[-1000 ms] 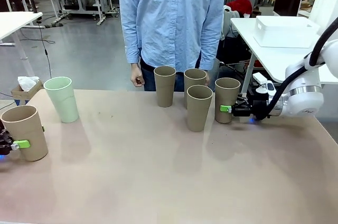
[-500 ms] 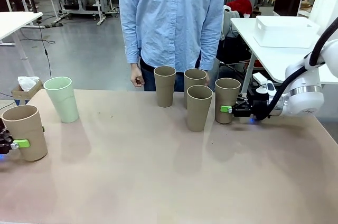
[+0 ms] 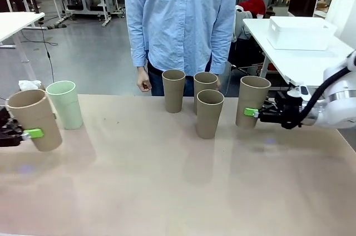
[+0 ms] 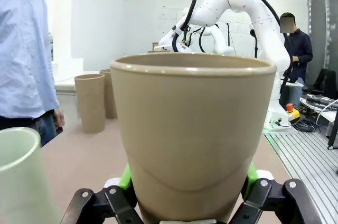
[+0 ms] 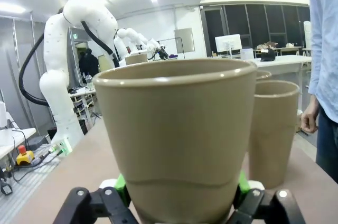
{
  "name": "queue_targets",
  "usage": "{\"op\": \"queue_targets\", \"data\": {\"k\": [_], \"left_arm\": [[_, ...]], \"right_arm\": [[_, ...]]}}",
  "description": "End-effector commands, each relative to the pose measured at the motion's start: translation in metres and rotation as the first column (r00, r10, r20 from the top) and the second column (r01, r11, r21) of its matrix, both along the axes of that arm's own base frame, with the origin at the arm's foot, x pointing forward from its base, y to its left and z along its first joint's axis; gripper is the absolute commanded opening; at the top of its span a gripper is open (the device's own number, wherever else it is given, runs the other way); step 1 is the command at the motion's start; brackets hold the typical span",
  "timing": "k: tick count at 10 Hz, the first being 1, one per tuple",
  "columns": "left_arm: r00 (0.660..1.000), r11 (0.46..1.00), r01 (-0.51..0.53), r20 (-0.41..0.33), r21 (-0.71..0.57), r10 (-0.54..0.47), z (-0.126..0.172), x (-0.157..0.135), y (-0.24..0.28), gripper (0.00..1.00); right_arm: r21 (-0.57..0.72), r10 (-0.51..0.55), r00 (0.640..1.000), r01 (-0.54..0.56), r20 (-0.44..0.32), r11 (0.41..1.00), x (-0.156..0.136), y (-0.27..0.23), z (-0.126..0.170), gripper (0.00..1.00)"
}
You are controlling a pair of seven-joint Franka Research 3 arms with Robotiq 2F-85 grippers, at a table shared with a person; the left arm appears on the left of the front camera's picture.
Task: Stack the cups and store them in the basket.
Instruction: Pick up two Reusable plastic cups , one in each hand.
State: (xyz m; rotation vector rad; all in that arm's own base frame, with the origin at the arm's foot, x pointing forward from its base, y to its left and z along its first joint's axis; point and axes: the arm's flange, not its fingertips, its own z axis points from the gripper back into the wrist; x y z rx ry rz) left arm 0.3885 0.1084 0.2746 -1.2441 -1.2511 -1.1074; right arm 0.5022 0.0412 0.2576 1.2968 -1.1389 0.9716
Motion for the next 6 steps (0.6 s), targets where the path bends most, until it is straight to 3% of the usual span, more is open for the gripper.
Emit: {"op": "queue_targets", "data": {"k": [1,4,6], "left_arm": [[1.000,1.000,-0.011,0.022,0.015,0.011,0.006,-0.004,-0.050,0.86],[0.997,0.998,-0.030,0.068,0.063,0.025,0.032,-0.005,-0.111,0.86],[0.998,0.998,-0.001,0.058,0.061,-0.003,0.040,-0.010,-0.144,0.86]], "right_arm": [[0.016,-0.014,0.998,0.013,0.054,1.000,-0.047,-0.008,0.018,0.84],[0.008,0.007,0.993,-0.008,0.117,1.000,-0.110,-0.023,0.022,0.84],[0.000,0.036,0.989,-0.036,0.143,0.999,-0.140,-0.027,0.018,0.84]]}}
